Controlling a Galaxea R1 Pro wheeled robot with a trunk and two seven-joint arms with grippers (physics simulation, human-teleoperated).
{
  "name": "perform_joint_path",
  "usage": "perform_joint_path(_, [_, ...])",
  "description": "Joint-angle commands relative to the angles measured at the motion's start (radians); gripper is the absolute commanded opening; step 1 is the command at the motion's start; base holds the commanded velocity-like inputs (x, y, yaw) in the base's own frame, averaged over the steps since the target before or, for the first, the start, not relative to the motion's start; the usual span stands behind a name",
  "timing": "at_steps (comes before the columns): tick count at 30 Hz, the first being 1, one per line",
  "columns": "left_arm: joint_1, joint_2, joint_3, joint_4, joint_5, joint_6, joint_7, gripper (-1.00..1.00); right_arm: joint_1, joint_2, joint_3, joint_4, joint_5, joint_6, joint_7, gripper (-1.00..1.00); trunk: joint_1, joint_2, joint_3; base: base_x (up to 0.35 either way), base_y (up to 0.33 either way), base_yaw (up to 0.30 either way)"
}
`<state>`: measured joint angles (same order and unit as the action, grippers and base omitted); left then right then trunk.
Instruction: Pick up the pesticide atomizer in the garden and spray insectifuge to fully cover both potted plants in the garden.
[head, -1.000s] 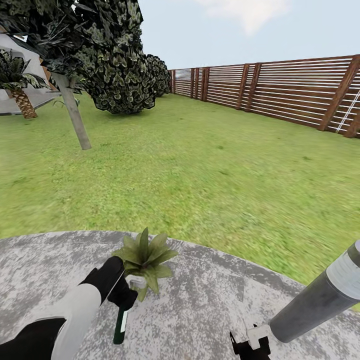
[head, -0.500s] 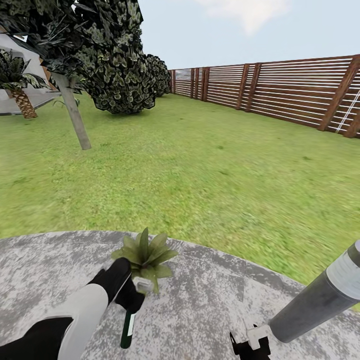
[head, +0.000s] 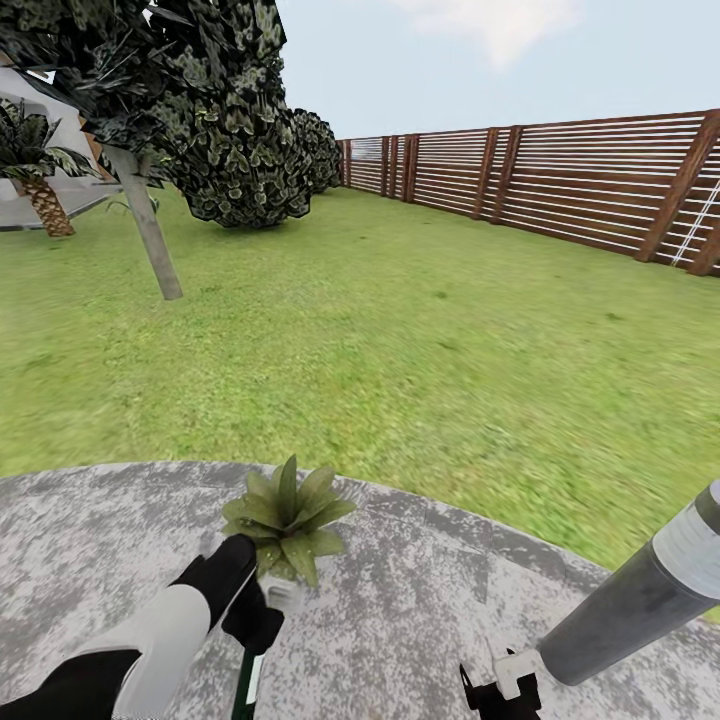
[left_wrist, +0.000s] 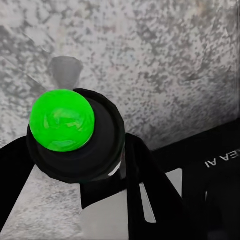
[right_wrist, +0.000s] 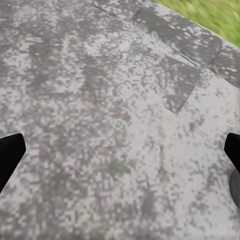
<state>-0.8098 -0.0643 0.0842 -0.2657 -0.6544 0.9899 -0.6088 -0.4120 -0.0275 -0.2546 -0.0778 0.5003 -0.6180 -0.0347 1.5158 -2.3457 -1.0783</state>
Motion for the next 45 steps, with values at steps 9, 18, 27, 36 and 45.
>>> perform_joint_path(9, [-0.095,0.001,0.014,-0.007,-0.005,0.012,-0.006,-1.00,-0.001,0.001,-0.006,0.001,0.011,-0.003,-0.003,1.00,0.000,0.000,-0.001,0.000,0.000,0.000])
perform_joint_path(18, [-0.130,0.001,0.014,-0.007,-0.009,0.013,-0.005,-1.00,-0.001,0.002,-0.006,0.001,0.011,-0.002,-0.002,1.00,0.000,0.000,-0.001,0.000,0.000,0.000])
perform_joint_path(27, [-0.159,0.057,0.011,-0.005,-0.009,0.013,-0.006,-1.00,-0.001,0.001,-0.006,0.001,0.011,-0.002,-0.003,1.00,0.000,0.000,-0.001,0.000,0.000,0.000])
perform_joint_path(36, [-0.250,0.069,0.015,0.007,-0.010,0.025,-0.006,-1.00,-0.001,0.001,-0.006,0.001,0.011,-0.002,-0.003,1.00,0.000,0.000,-0.001,0.000,0.000,0.000])
perform_joint_path(45, [-0.256,0.070,0.010,0.008,-0.007,0.026,-0.006,-1.00,-0.001,0.001,-0.006,0.001,0.012,-0.002,-0.003,1.00,0.000,0.000,-0.001,0.051,0.032,0.000])
